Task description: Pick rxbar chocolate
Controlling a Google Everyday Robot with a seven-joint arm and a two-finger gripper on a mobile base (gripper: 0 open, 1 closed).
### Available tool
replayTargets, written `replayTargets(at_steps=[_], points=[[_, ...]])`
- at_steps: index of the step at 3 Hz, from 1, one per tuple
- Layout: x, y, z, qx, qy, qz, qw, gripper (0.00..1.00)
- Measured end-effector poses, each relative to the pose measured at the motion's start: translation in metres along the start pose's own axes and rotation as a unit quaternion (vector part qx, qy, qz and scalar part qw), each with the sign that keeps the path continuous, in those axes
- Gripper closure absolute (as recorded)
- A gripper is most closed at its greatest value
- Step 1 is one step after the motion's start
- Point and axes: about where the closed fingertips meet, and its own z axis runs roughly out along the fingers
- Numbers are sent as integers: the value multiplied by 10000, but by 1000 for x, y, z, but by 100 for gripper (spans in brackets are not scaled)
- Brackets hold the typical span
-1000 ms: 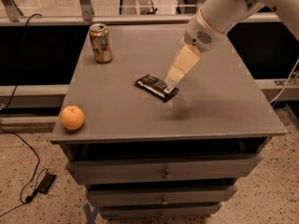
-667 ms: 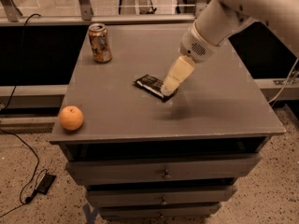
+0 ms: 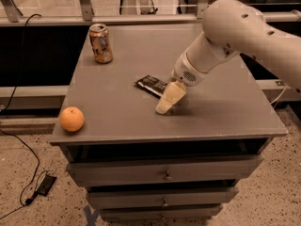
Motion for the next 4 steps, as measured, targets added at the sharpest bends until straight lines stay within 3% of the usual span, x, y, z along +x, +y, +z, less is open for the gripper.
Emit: replayTargets(at_steps=[1,3,4], points=[[0,2,7,-19,-27,88,10000,41],[-8,0,-7,-18,-30,90,10000,88],[-8,0,-8,-17,-33,90,10000,100]])
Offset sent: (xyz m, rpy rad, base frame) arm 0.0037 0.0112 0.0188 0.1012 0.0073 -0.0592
